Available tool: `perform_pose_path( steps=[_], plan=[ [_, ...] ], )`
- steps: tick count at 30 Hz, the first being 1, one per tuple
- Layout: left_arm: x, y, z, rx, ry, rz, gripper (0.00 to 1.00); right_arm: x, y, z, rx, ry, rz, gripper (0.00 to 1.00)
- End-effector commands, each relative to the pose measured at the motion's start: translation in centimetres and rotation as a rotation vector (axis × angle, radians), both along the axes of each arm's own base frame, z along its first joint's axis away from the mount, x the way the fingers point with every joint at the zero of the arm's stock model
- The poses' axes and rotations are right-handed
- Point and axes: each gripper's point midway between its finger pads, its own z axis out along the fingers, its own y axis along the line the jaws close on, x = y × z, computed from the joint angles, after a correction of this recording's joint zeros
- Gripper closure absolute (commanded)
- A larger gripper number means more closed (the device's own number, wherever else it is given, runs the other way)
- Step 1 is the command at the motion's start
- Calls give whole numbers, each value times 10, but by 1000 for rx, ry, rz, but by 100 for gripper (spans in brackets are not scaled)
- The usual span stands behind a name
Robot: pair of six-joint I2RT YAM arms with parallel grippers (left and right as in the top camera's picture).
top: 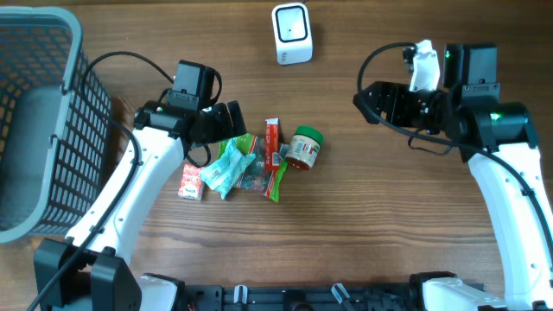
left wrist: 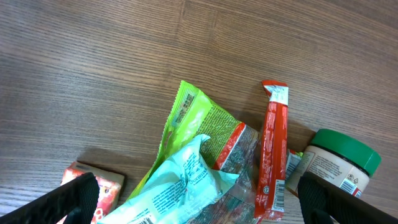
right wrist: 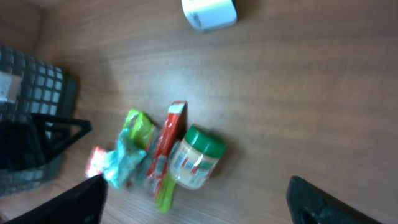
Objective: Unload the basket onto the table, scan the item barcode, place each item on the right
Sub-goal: 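Reach the right gripper down to the green-capped jar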
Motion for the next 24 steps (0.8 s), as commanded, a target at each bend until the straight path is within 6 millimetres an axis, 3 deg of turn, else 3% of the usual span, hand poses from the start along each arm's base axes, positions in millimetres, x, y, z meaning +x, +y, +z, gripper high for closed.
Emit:
perform_pose_path(
  steps=[1,3,7,10,12,17,24],
  plan=[
    [4,2,5,16,-21,-9,0,-12,5,0,94,126,-88,45],
    [4,2,5,16,-21,-9,0,-22,9,-6,102,189,-103,45],
    [4,2,5,16,-21,-9,0,-43,15,-25,20,313,-173,32],
    [4,2,5,16,-21,-9,0,-50,34,-32,0,346,-161,18],
    [4,2,5,16,-21,-9,0,-49,50,-36,5,359,-146,14],
    [4,2,5,16,-21,-9,0,-43,85,-79,-64,439,-121,10],
    [4,2,5,16,-21,-9,0,-27,98,-138,-148,522,-138,8]
  ],
)
